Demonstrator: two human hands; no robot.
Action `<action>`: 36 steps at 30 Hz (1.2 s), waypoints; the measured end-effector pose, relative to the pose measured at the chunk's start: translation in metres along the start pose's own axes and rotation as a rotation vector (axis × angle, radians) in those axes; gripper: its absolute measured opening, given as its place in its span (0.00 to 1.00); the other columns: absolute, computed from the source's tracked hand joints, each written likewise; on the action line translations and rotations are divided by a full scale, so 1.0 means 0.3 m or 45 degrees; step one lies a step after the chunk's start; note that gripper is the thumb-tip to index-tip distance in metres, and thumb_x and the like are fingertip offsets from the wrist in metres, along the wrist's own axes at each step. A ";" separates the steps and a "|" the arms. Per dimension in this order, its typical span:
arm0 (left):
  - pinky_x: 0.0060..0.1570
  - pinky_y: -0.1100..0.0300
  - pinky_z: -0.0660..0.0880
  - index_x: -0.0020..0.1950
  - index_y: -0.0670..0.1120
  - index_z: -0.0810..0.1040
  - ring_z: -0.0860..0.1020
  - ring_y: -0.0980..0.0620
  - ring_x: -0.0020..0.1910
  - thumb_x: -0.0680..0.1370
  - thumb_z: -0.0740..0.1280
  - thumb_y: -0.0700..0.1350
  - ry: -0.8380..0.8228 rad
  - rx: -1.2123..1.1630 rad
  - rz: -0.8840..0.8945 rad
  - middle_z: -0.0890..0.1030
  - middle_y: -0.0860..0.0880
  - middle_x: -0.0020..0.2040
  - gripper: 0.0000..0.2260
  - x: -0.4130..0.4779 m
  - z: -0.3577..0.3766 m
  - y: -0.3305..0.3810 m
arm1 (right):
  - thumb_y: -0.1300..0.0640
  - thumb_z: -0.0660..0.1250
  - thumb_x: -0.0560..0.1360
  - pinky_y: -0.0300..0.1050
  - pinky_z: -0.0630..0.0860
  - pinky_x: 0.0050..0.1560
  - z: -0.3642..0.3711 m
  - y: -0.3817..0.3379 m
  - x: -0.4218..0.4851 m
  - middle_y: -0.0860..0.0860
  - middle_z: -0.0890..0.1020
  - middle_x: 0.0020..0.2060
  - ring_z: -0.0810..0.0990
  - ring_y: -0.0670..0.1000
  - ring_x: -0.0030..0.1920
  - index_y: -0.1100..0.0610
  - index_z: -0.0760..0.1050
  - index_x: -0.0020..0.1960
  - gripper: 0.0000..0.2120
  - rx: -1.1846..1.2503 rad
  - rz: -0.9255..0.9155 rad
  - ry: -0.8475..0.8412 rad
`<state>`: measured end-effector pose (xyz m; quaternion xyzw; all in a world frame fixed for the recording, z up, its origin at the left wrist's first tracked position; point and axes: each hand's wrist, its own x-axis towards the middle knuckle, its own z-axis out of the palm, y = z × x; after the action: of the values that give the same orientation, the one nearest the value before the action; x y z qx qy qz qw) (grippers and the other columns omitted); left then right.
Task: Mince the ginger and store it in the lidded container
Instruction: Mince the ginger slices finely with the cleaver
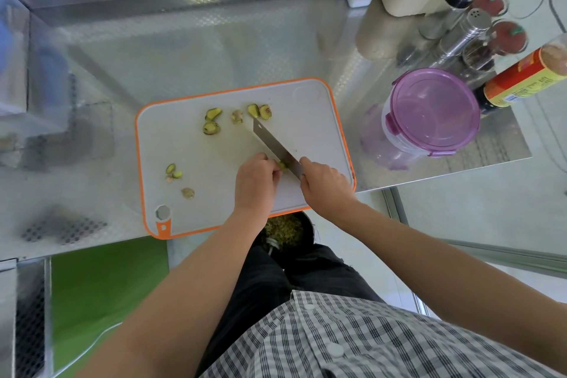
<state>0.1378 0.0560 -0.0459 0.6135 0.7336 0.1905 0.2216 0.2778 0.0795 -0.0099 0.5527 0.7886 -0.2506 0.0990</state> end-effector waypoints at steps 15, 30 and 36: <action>0.34 0.51 0.75 0.39 0.41 0.84 0.77 0.44 0.33 0.72 0.71 0.35 0.026 -0.038 0.017 0.79 0.44 0.36 0.04 0.001 0.007 -0.010 | 0.62 0.54 0.78 0.44 0.58 0.29 -0.013 -0.021 0.002 0.51 0.67 0.33 0.68 0.56 0.34 0.56 0.58 0.46 0.05 -0.045 -0.010 -0.007; 0.36 0.50 0.76 0.40 0.43 0.84 0.78 0.45 0.33 0.72 0.70 0.37 0.024 -0.072 -0.040 0.82 0.44 0.35 0.04 0.002 0.002 -0.009 | 0.60 0.55 0.79 0.45 0.60 0.33 -0.032 -0.015 -0.013 0.53 0.71 0.36 0.69 0.57 0.36 0.56 0.59 0.46 0.05 0.032 -0.038 -0.011; 0.39 0.50 0.76 0.41 0.44 0.83 0.79 0.47 0.36 0.73 0.70 0.40 0.000 -0.054 -0.063 0.83 0.47 0.37 0.03 0.007 0.016 -0.026 | 0.63 0.55 0.78 0.48 0.64 0.36 0.008 -0.036 -0.002 0.54 0.72 0.39 0.70 0.57 0.37 0.57 0.63 0.50 0.02 0.018 0.011 0.006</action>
<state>0.1338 0.0569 -0.0544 0.5905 0.7443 0.2006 0.2390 0.2677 0.0750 -0.0087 0.5573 0.7847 -0.2543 0.0944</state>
